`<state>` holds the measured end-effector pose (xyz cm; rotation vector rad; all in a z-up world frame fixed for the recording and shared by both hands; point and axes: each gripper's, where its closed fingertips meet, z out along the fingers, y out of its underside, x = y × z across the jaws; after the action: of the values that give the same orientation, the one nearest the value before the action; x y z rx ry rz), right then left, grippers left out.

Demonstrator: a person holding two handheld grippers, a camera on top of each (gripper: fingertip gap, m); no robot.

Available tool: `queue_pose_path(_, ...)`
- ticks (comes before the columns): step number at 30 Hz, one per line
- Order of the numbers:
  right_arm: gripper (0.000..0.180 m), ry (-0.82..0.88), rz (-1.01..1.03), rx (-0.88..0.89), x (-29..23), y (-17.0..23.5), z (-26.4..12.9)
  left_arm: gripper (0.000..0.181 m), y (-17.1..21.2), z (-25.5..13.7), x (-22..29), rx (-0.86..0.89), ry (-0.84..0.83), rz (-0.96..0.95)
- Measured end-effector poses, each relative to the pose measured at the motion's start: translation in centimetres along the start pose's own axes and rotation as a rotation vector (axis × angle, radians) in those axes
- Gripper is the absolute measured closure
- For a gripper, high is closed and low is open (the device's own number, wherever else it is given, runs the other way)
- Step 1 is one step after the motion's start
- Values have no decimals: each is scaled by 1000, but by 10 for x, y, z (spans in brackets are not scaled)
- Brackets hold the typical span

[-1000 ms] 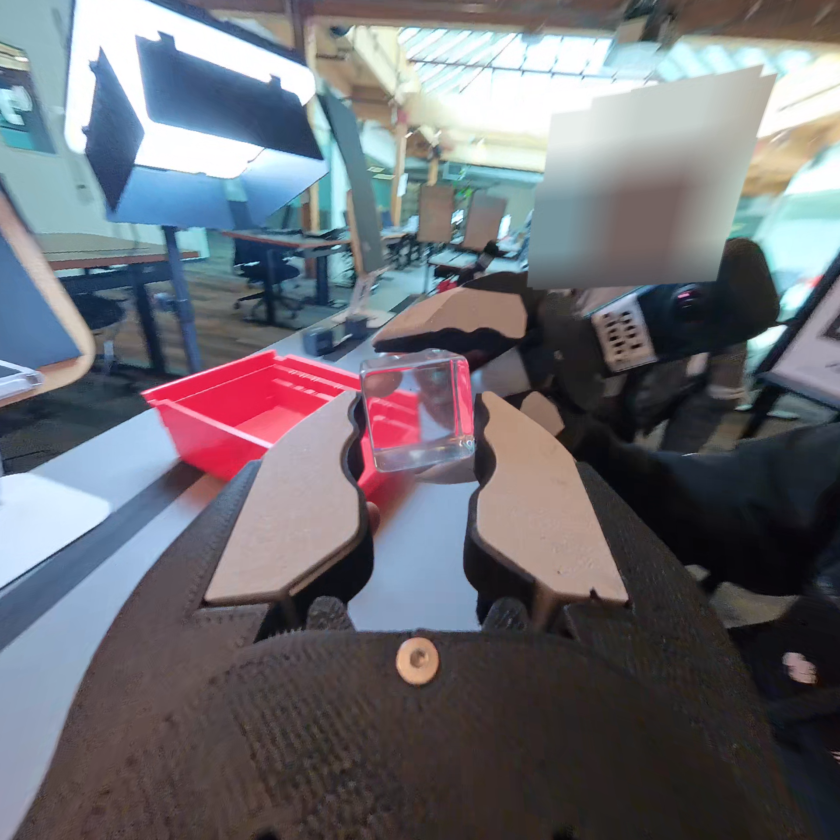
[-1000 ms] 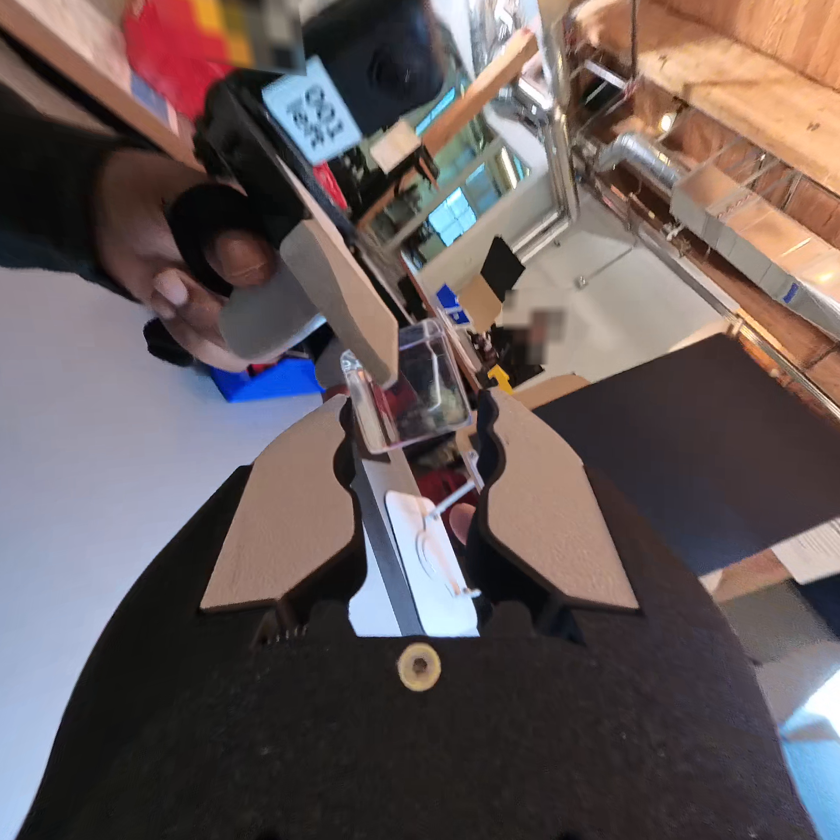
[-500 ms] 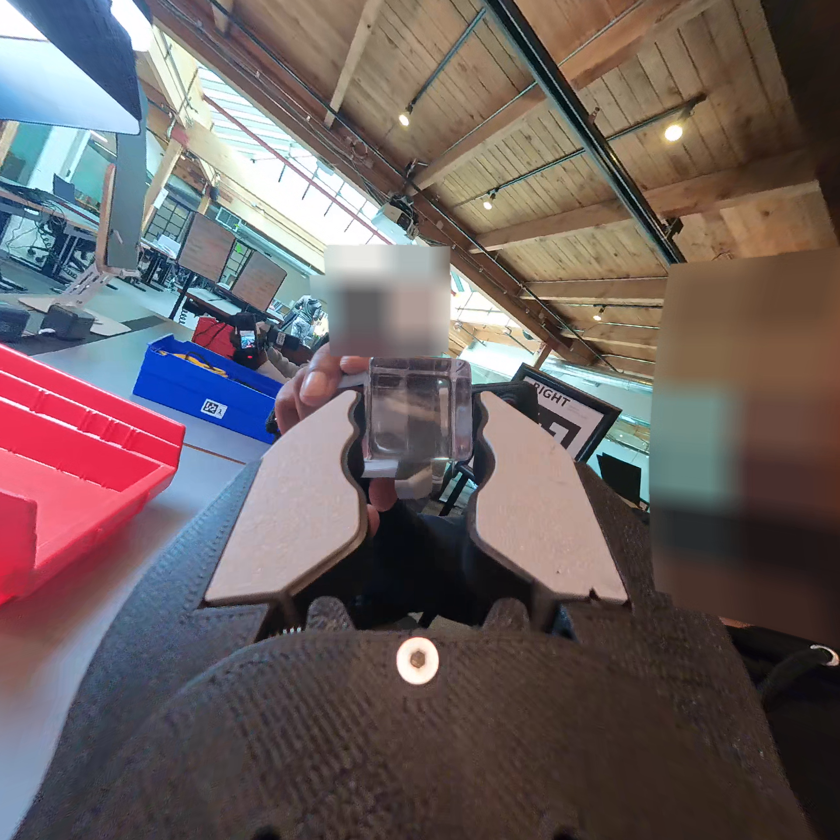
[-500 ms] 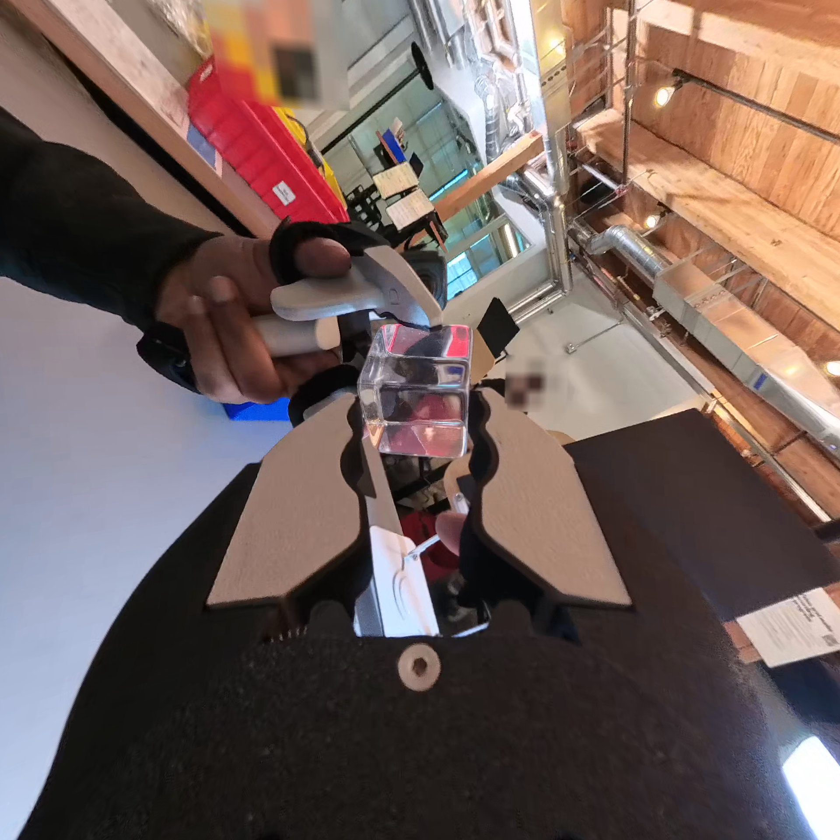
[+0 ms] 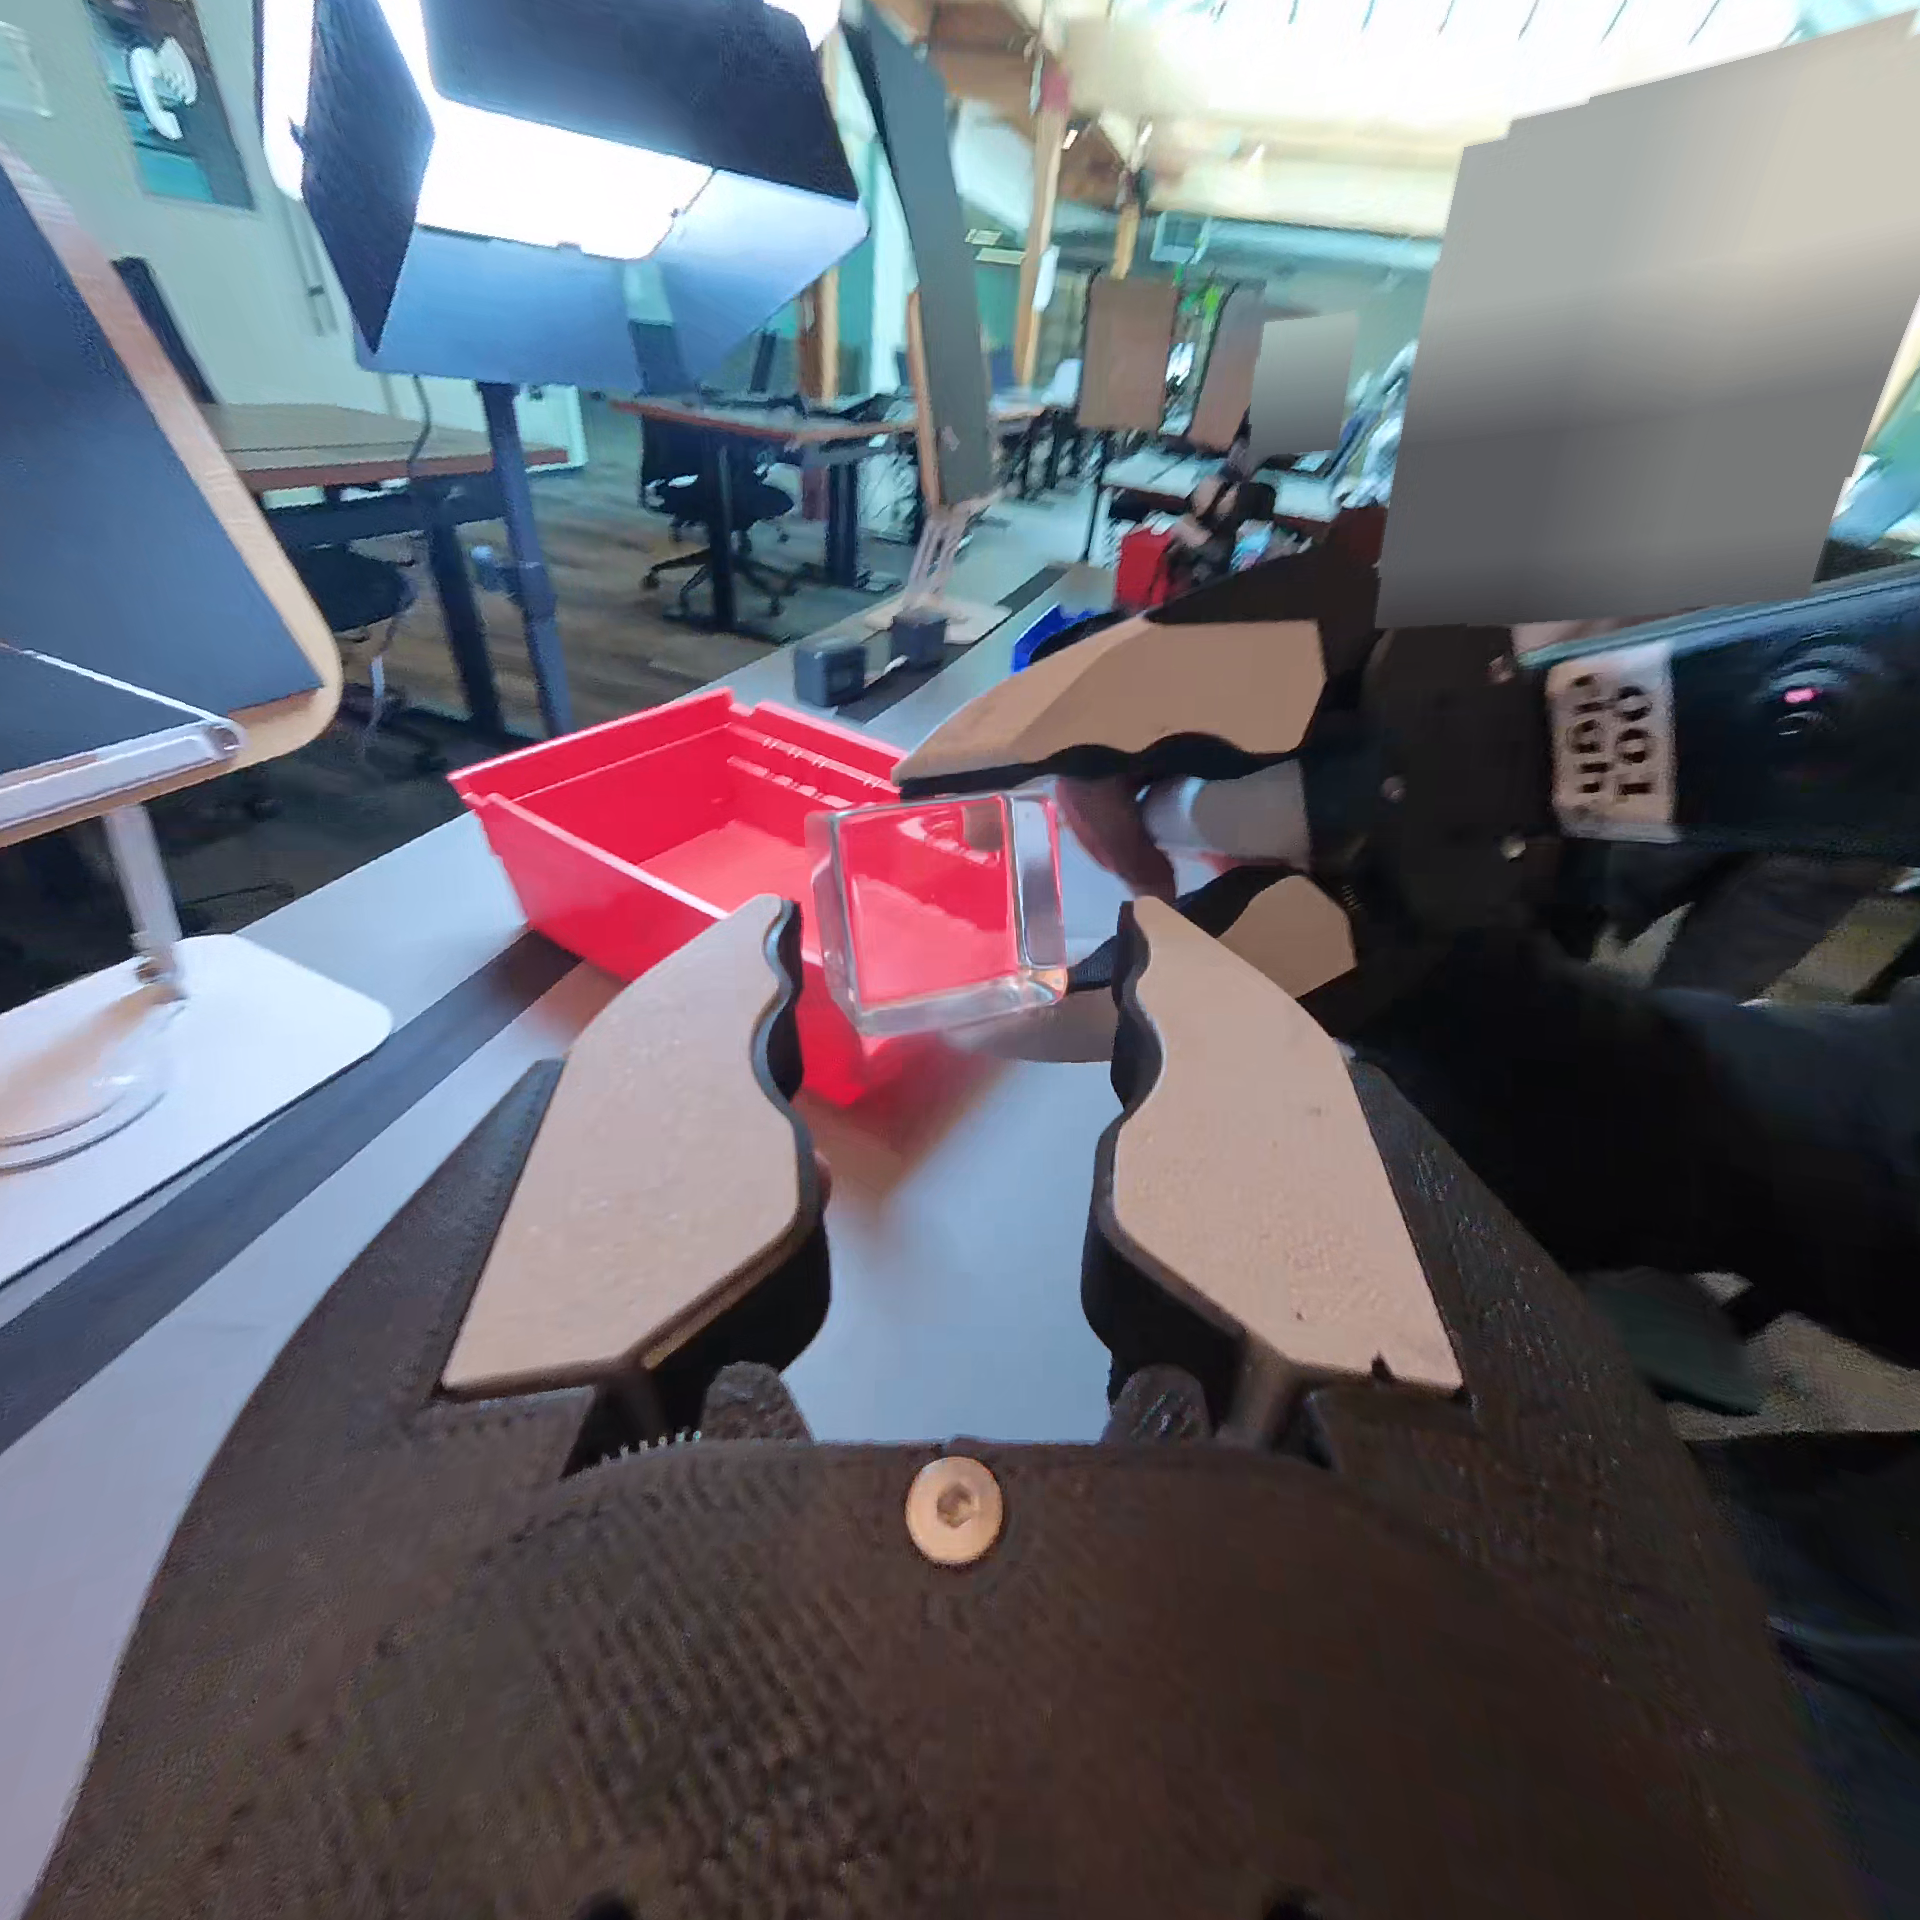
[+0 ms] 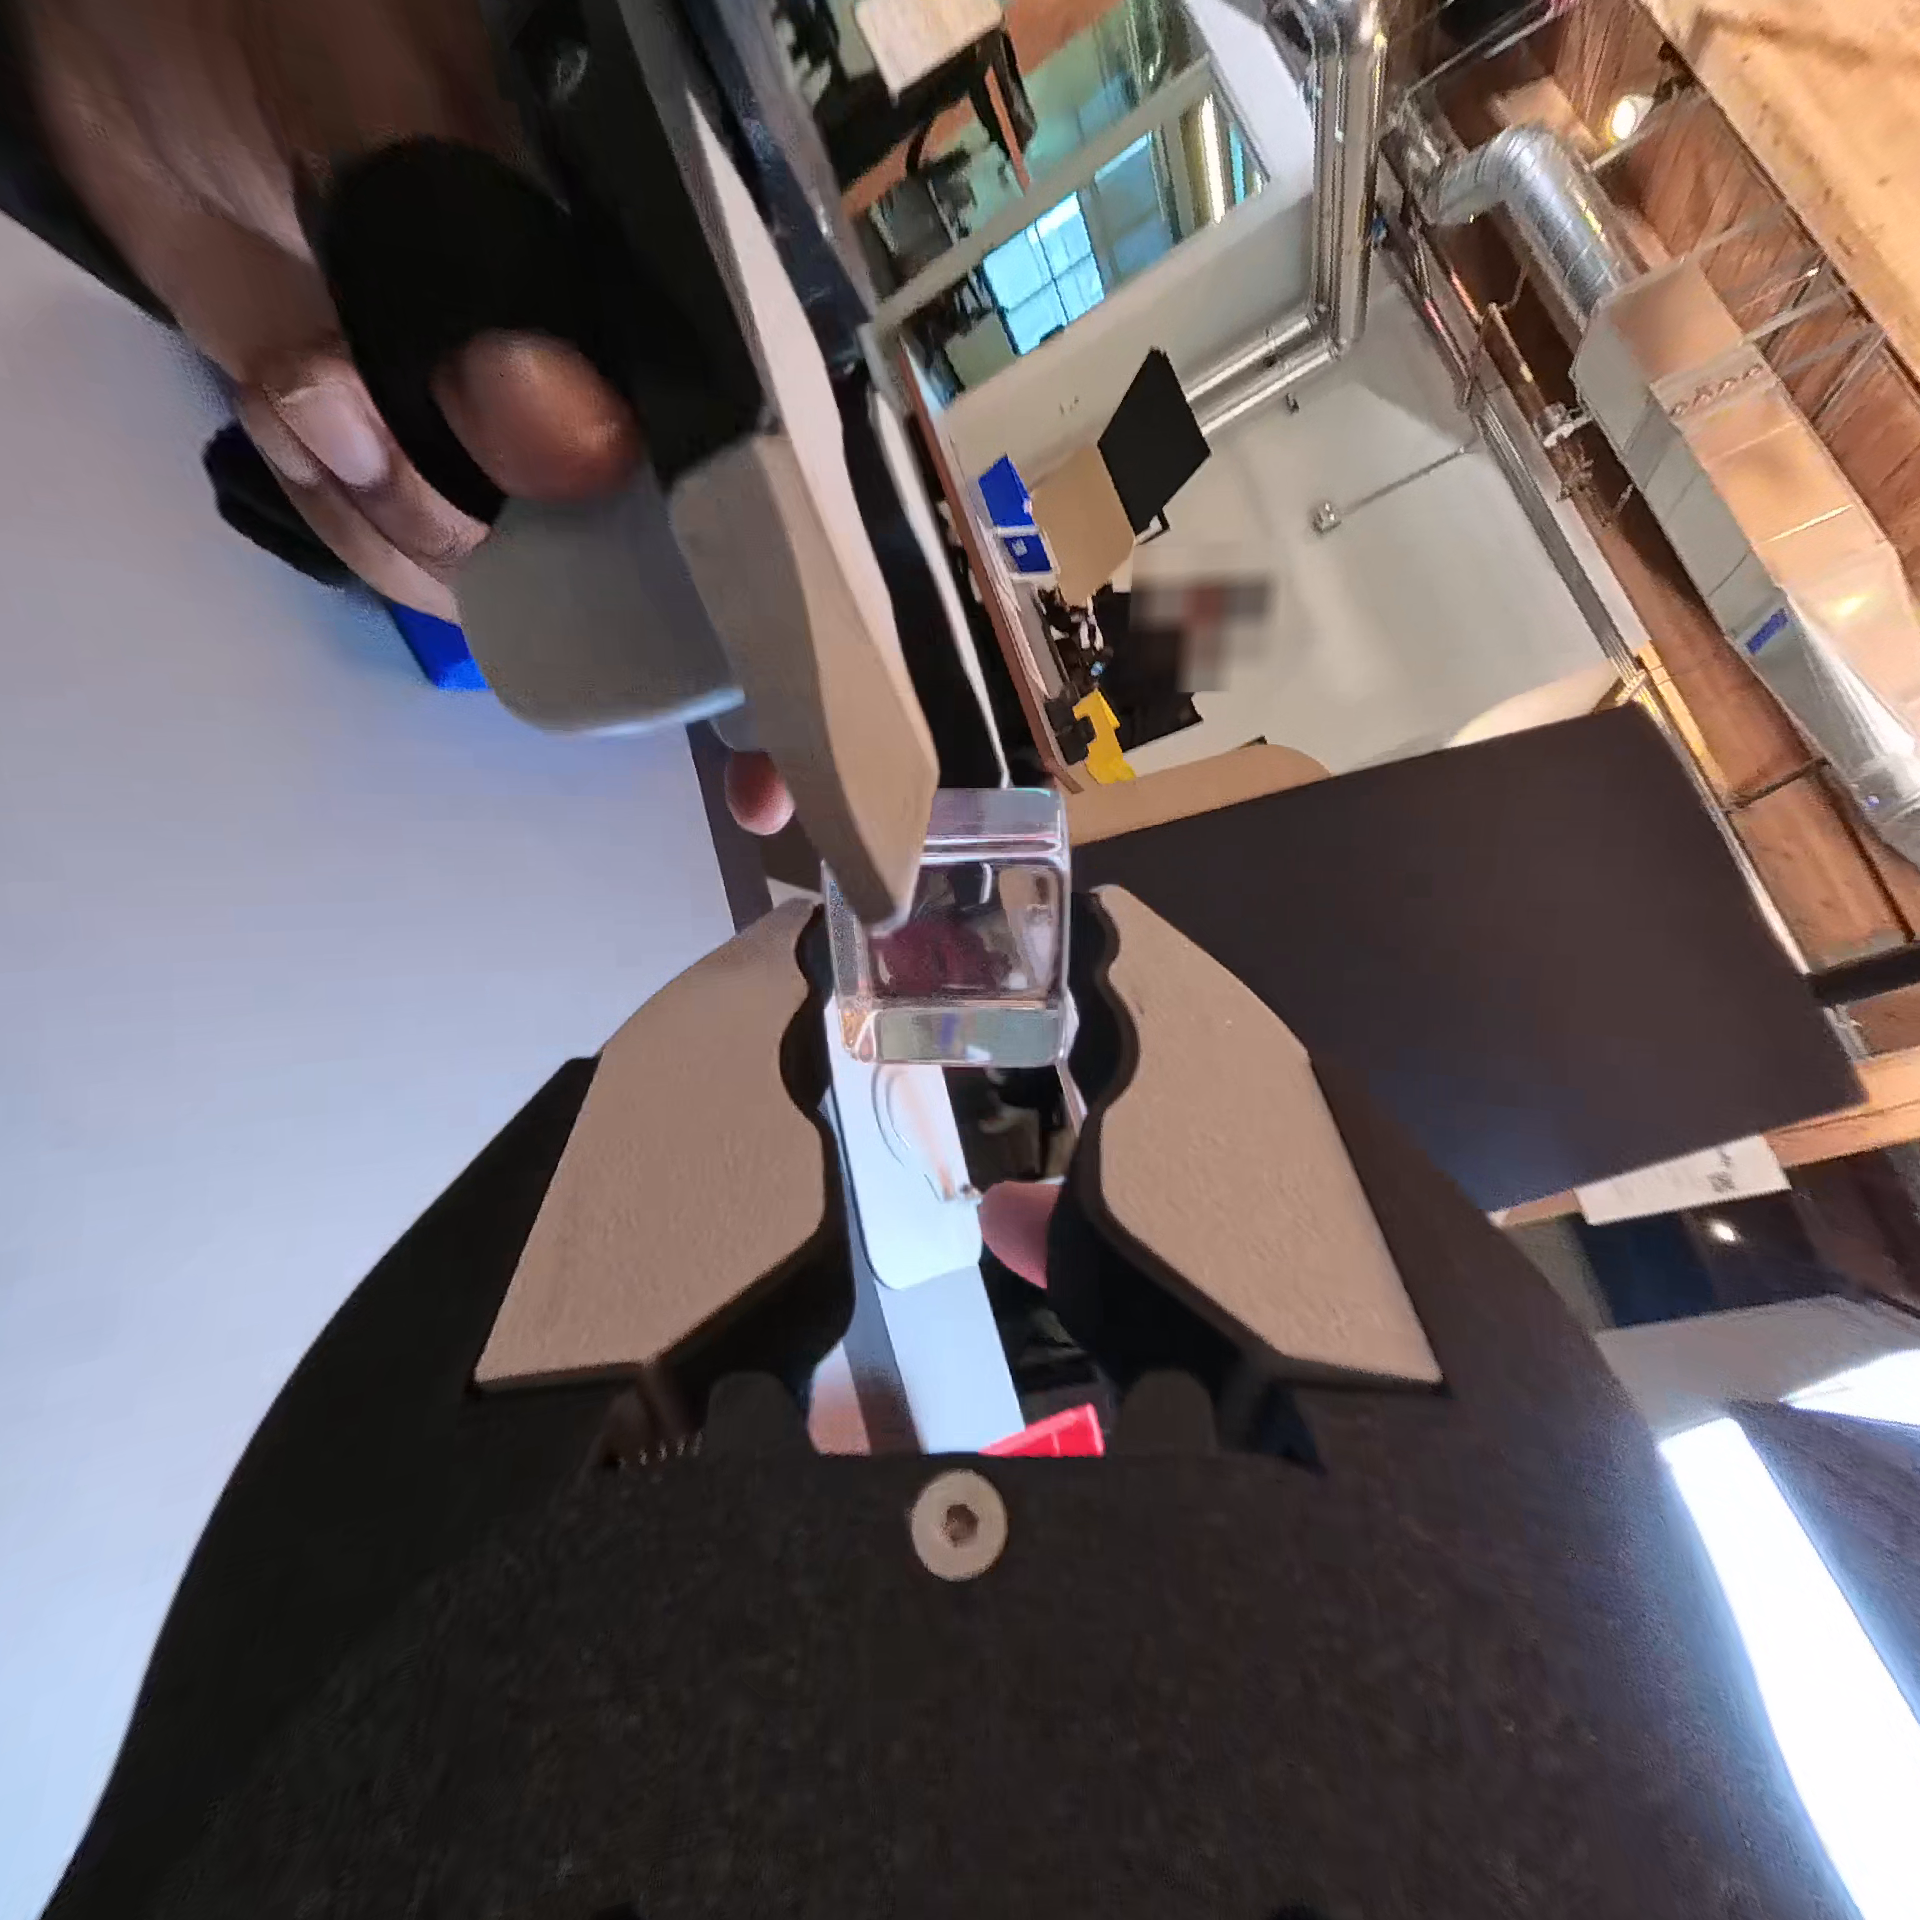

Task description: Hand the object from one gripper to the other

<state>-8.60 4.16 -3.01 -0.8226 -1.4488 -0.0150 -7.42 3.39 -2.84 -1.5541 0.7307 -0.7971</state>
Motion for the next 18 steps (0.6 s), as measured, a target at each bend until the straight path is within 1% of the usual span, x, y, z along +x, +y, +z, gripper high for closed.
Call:
queue_pose_path(3,135,11,-62,-49,-6,3,5,126,9,6,-11,-46,-133,130)
queue_pose_path(4,135,20,-80,-61,-6,4,6,132,10,7,-12,-46,-150,153)
queue_pose_path(7,135,23,-66,-40,-5,2,6,133,8,7,-11,-40,-149,161)
queue_pose_path(11,135,51,-22,91,2,-17,-1,134,-4,0,0,34,-6,59)
queue_pose_path(15,135,40,88,211,10,-31,-12,134,-19,-10,11,131,161,-94)
queue_pose_path(18,131,17,174,297,20,-37,-24,135,-35,-22,23,211,298,-200)
